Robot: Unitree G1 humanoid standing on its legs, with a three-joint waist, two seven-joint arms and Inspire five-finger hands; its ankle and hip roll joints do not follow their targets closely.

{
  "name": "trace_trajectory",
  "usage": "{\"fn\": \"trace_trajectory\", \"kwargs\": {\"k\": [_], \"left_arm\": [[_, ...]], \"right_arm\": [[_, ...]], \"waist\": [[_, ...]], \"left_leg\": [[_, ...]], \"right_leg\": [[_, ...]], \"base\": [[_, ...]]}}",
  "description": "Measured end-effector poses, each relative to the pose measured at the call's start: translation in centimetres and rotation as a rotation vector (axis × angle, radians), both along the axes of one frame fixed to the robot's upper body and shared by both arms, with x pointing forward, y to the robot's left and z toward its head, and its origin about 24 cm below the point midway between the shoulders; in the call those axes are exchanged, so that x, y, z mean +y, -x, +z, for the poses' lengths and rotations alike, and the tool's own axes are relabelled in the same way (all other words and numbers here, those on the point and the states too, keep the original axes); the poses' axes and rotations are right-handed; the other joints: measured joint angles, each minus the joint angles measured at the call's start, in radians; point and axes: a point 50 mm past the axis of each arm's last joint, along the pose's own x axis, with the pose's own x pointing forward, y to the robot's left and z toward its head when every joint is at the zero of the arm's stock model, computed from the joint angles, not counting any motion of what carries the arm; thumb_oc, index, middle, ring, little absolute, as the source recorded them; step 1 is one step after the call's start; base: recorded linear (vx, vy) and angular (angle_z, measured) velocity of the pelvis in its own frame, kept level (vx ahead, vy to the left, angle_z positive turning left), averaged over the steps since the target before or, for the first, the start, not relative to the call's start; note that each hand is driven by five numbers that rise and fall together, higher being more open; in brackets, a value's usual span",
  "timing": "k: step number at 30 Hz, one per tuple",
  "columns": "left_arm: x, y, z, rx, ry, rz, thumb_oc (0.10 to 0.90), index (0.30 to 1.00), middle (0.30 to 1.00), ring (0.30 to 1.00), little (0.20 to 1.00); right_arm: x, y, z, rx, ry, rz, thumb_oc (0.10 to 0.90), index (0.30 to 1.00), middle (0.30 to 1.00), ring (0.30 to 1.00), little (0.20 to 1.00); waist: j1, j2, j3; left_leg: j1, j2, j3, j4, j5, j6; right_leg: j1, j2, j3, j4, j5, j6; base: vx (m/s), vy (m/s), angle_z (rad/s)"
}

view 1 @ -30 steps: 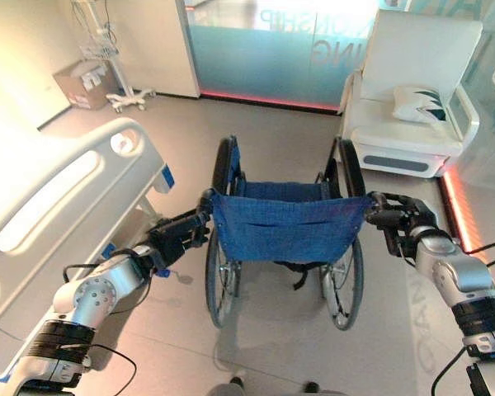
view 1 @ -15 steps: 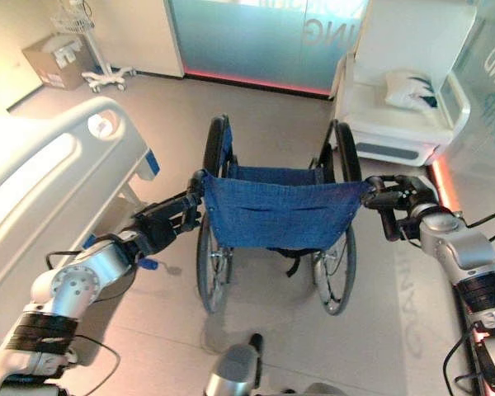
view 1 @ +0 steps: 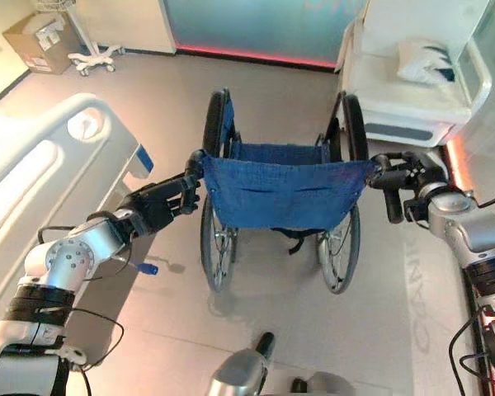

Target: Push the wheelchair next to the bed

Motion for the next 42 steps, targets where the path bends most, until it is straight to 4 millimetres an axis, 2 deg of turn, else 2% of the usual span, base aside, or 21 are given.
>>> {"fn": "trace_trajectory", "kwargs": {"k": [1,4,7,9,10,14,17,18,22,23,24,25,29,30,32,34,36,37,39,40,42], "left_arm": [[0.0,0.0,0.0,-0.001,-0.002,0.001,0.400,0.300,0.300,0.300,0.300],[-0.2,0.0,-0.3,0.009,-0.012,0.004,0.400,0.300,0.300,0.300,0.300],[0.4,0.1,0.0,0.011,-0.034,0.015,0.400,0.300,0.300,0.300,0.300],[0.8,0.1,0.7,0.002,-0.054,0.022,0.400,0.300,0.300,0.300,0.300],[0.8,0.1,0.8,-0.003,-0.053,0.021,0.400,0.300,0.300,0.300,0.300],[1.1,1.0,1.6,-0.048,-0.023,0.020,0.400,0.300,0.300,0.300,0.300],[1.1,1.1,1.7,-0.061,-0.020,0.024,0.400,0.300,0.300,0.300,0.300],[1.2,1.3,1.1,-0.054,-0.010,0.034,0.400,0.300,0.300,0.300,0.300],[1.5,1.7,0.2,-0.026,-0.018,0.049,0.400,0.300,0.300,0.300,0.300],[1.4,1.9,-0.4,-0.011,-0.007,0.052,0.400,0.300,0.300,0.300,0.300],[1.2,1.9,-0.5,-0.009,-0.002,0.045,0.400,0.300,0.300,0.300,0.300],[0.8,1.9,-0.6,-0.008,-0.004,0.028,0.400,0.300,0.300,0.300,0.300],[0.0,2.1,-0.7,-0.020,0.009,-0.008,0.400,0.300,0.300,0.300,0.300],[0.0,2.2,-0.7,-0.020,0.004,-0.012,0.400,0.300,0.300,0.300,0.300],[0.2,2.4,-0.4,-0.033,-0.004,-0.007,0.400,0.300,0.300,0.300,0.300],[0.8,2.2,-0.1,-0.041,-0.040,0.011,0.400,0.300,0.300,0.300,0.300],[1.2,1.9,0.1,-0.036,-0.033,0.025,0.400,0.300,0.300,0.300,0.300],[1.4,1.5,0.4,-0.046,-0.023,0.037,0.400,0.300,0.300,0.300,0.300],[1.5,1.0,1.0,-0.057,-0.019,0.041,0.400,0.300,0.300,0.300,0.300],[1.6,0.9,1.3,-0.063,-0.021,0.042,0.400,0.300,0.300,0.300,0.300],[1.8,1.0,1.6,-0.070,-0.030,0.038,0.400,0.300,0.300,0.300,0.300]], "right_arm": [[0.0,0.0,0.1,-0.004,0.000,0.001,0.400,0.300,0.300,0.300,0.300],[0.0,0.0,0.1,0.003,0.012,0.004,0.400,0.300,0.300,0.300,0.300],[0.5,-0.1,-0.1,0.020,0.010,0.016,0.400,0.300,0.300,0.300,0.300],[0.9,-0.3,0.1,0.031,0.008,0.026,0.400,0.300,0.300,0.300,0.300],[0.8,-0.3,0.2,0.036,-0.003,0.030,0.400,0.300,0.300,0.300,0.300],[1.0,-0.6,1.3,0.034,0.030,0.046,0.400,0.300,0.300,0.300,0.300],[1.0,-0.9,2.0,0.023,0.042,0.048,0.400,0.300,0.300,0.300,0.300],[1.3,-1.0,1.5,0.040,0.042,0.056,0.400,0.300,0.300,0.300,0.300],[1.9,-1.1,0.6,0.080,0.062,0.070,0.400,0.300,0.300,0.300,0.300],[2.0,-1.1,0.3,0.099,0.076,0.061,0.400,0.300,0.300,0.300,0.300],[1.8,-1.1,0.4,0.106,0.085,0.051,0.400,0.300,0.300,0.300,0.300],[1.4,-1.0,0.4,0.117,0.096,0.038,0.400,0.300,0.300,0.300,0.300],[0.4,-0.8,-0.1,0.141,0.101,0.004,0.400,0.300,0.300,0.300,0.300],[0.3,-0.8,-0.1,0.142,0.104,0.002,0.400,0.300,0.300,0.300,0.300],[0.4,-1.0,0.3,0.133,0.100,-0.002,0.400,0.300,0.300,0.300,0.300],[1.0,-1.4,0.2,0.139,0.076,0.014,0.400,0.300,0.300,0.300,0.300],[1.3,-1.7,0.7,0.131,0.060,0.036,0.400,0.300,0.300,0.300,0.300],[1.4,-1.8,1.0,0.109,0.060,0.044,0.400,0.300,0.300,0.300,0.300],[1.4,-1.9,1.2,0.101,0.060,0.046,0.400,0.300,0.300,0.300,0.300],[1.4,-1.9,1.2,0.100,0.059,0.047,0.400,0.300,0.300,0.300,0.300],[1.4,-1.8,1.3,0.096,0.059,0.049,0.400,0.300,0.300,0.300,0.300]], "waist": [[-0.010,0.003,0.002],[-0.031,-0.008,0.009],[-0.027,-0.057,0.025],[-0.025,-0.072,0.028],[-0.025,-0.057,0.028],[0.005,-0.065,0.028],[0.035,-0.076,0.028],[0.059,-0.080,0.029],[0.071,-0.092,0.030],[0.057,-0.095,0.029],[0.055,-0.098,0.030],[0.063,-0.095,0.028],[0.101,-0.061,0.013],[0.108,-0.045,0.004],[0.120,-0.045,0.000],[0.135,-0.089,-0.014],[0.163,-0.100,-0.018],[0.165,-0.100,-0.017],[0.137,-0.117,-0.018],[0.127,-0.135,-0.019],[0.106,-0.145,-0.021]], "left_leg": [[-0.001,-0.001,-0.003,0.003,0.003,-0.004],[0.021,-0.019,-0.061,0.023,-0.044,-0.027],[0.032,-0.031,-0.087,0.104,-0.132,-0.069],[0.002,0.018,-0.017,0.164,-0.177,-0.099],[-0.007,0.089,0.051,0.192,-0.194,-0.120],[-0.022,0.192,0.126,0.208,-0.195,-0.182],[-0.144,0.182,0.158,0.445,-0.172,-0.207],[-0.187,0.173,0.153,0.558,-0.120,-0.205],[-0.214,0.141,0.120,0.661,-0.052,-0.208],[-0.206,0.074,0.175,0.567,-0.126,-0.170],[-0.193,0.059,0.220,0.476,-0.138,-0.146],[-0.151,0.032,0.295,0.270,-0.116,-0.125],[-0.165,0.048,0.322,0.057,-0.055,-0.178],[-0.165,0.069,0.318,0.042,-0.066,-0.190],[-0.176,0.064,0.336,0.087,-0.037,-0.188],[-0.169,0.026,0.385,0.098,-0.031,-0.155],[-0.174,0.001,0.415,0.133,-0.033,-0.054],[-0.189,-0.005,0.416,0.161,-0.037,0.003],[-0.196,-0.022,0.405,0.193,-0.037,0.058],[-0.192,-0.035,0.395,0.192,-0.043,0.062],[-0.168,-0.058,0.335,0.158,-0.026,0.054]], "right_leg": [[-0.008,-0.009,0.002,-0.016,0.023,0.003],[-0.057,-0.128,0.020,-0.111,0.172,0.065],[0.006,-0.232,0.015,-0.218,0.254,0.115],[0.044,-0.219,-0.028,-0.227,0.337,0.150],[0.045,-0.176,-0.063,-0.186,0.308,0.111],[-0.016,-0.099,-0.066,-0.036,0.191,0.051],[-0.045,-0.075,-0.096,0.031,0.148,0.012],[-0.021,-0.066,-0.098,0.042,0.130,0.001],[0.063,-0.056,-0.096,-0.009,0.117,-0.022],[0.113,-0.055,-0.064,-0.076,0.119,-0.028],[0.131,-0.056,-0.057,-0.104,0.123,-0.031],[0.149,-0.049,-0.046,-0.124,0.128,-0.027],[0.225,-0.006,-0.024,-0.176,0.096,-0.042],[0.234,0.006,-0.019,-0.176,0.089,-0.028],[0.206,0.009,-0.044,-0.003,0.020,-0.022],[0.199,0.011,-0.083,0.057,-0.040,-0.072],[0.214,-0.003,-0.108,0.070,-0.099,-0.028],[0.191,0.007,-0.115,0.188,-0.106,0.011],[0.183,0.018,-0.120,0.310,-0.084,0.051],[0.167,0.013,-0.107,0.357,-0.067,0.081],[0.153,0.022,-0.072,0.367,-0.043,0.083]], "base": [[0.22,-0.343,0.67],[0.27,-0.359,0.50],[0.35,-0.403,0.52],[0.29,-0.336,0.68],[0.24,-0.275,0.60],[0.32,-0.441,0.36],[0.24,-0.287,-0.08],[0.16,-0.126,-0.14],[0.38,-0.113,0.23],[0.33,-0.058,0.45],[0.46,-0.065,0.28],[0.35,-0.044,-0.07],[0.52,-0.078,-0.16],[0.41,-0.059,-0.35],[0.38,-0.028,-0.31],[0.33,0.002,-0.48],[0.32,0.060,-0.60],[0.38,0.053,-0.11],[0.32,-0.041,0.45],[0.34,-0.108,0.55],[0.28,-0.105,0.41]]}}
